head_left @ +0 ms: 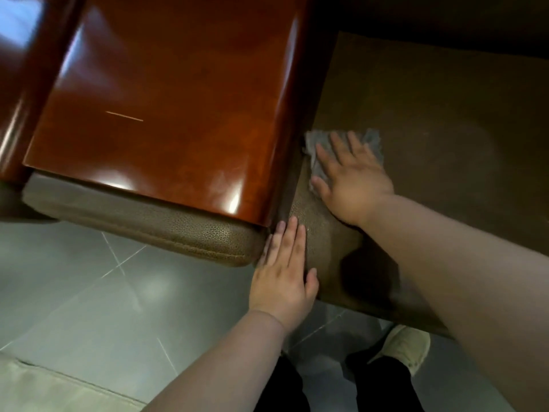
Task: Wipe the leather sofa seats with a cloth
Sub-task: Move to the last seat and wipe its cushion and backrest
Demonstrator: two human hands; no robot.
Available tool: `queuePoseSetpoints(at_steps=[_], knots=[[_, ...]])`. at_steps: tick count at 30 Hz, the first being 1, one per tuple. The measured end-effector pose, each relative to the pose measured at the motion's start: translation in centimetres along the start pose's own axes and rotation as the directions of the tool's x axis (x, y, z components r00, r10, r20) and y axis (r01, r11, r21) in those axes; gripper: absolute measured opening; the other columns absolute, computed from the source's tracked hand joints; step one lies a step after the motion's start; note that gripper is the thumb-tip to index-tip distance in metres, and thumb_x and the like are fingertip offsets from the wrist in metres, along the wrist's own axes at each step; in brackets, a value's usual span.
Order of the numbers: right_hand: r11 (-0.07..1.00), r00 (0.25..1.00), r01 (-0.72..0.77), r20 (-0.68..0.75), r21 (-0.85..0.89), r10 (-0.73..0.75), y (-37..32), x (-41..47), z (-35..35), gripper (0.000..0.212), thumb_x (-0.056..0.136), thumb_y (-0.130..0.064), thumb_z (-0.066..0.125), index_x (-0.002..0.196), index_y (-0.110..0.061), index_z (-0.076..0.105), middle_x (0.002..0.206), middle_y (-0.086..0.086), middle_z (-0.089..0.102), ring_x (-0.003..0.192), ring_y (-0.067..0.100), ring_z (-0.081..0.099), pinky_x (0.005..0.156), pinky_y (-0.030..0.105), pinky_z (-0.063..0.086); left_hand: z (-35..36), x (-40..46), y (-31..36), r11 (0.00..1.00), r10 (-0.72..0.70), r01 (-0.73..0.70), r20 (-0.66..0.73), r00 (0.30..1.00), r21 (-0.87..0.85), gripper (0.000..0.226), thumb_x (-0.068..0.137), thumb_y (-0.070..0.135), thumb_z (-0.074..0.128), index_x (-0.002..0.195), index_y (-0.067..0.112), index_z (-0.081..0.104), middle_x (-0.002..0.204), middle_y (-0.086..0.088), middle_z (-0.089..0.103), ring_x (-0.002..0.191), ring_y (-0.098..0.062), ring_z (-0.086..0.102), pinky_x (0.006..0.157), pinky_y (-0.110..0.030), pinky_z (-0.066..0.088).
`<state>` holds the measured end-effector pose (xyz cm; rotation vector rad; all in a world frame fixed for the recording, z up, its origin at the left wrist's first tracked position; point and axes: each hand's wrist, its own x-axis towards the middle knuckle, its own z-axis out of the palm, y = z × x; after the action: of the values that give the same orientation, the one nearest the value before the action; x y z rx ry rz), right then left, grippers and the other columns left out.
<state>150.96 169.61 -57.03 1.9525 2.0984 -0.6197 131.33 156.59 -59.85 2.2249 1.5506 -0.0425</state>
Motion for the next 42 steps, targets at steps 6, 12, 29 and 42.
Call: queuePoseSetpoints(at_steps=[6,12,29,42], knots=[[0.953,0.952,0.304,0.031,0.004,-0.304,-3.1,-8.8,4.7,0.064,0.107,-0.055,0.026,0.165,-0.033,0.01,0.174,0.001,-0.003,0.16,0.027,-0.009,0.128,0.048,-0.002,-7.2,-3.0,0.6,0.971,-0.023,-0.001,-0.095,0.995,-0.241,0.047,0.099,0.04,0.046,0.133,0.019,0.071,0.137,0.002,0.069,0.125,-0.013,0.062,0.105,-0.033,0.053],[0.983,0.978,0.183,0.113,-0.034,-0.178,-1.7,-9.8,3.9,0.064,0.109,-0.053,0.019,0.164,-0.032,-0.007,0.172,-0.002,-0.018,0.156,0.022,-0.024,0.124,0.043,-0.018,-16.7,3.2,-1.2,0.98,0.188,-0.167,-0.231,0.955,0.11,0.039,0.101,0.038,0.049,0.129,0.019,0.07,0.123,0.0,0.071,0.111,-0.02,0.066,0.092,-0.037,0.054],[0.837,0.847,-0.525,-0.006,0.155,0.532,-1.3,-10.0,4.5,0.072,0.104,-0.064,0.006,0.165,-0.027,-0.009,0.173,0.005,-0.013,0.158,0.031,-0.016,0.128,0.05,-0.002,-16.4,7.6,-3.7,0.919,0.201,-0.156,-0.09,0.975,0.361,0.072,0.094,0.059,0.038,0.162,0.035,0.036,0.175,-0.004,0.016,0.162,-0.027,0.015,0.129,-0.051,0.018],[0.982,0.982,-0.187,-0.02,0.014,0.188,-1.3,-11.7,6.1,0.077,0.102,-0.069,0.013,0.165,-0.028,-0.004,0.174,0.004,-0.007,0.158,0.025,-0.013,0.128,0.046,-0.002,-16.1,7.5,-4.1,0.936,0.219,-0.163,-0.156,0.963,0.312,0.069,0.092,0.054,0.042,0.158,0.034,0.045,0.173,-0.003,0.025,0.16,-0.026,0.021,0.128,-0.052,0.022]])
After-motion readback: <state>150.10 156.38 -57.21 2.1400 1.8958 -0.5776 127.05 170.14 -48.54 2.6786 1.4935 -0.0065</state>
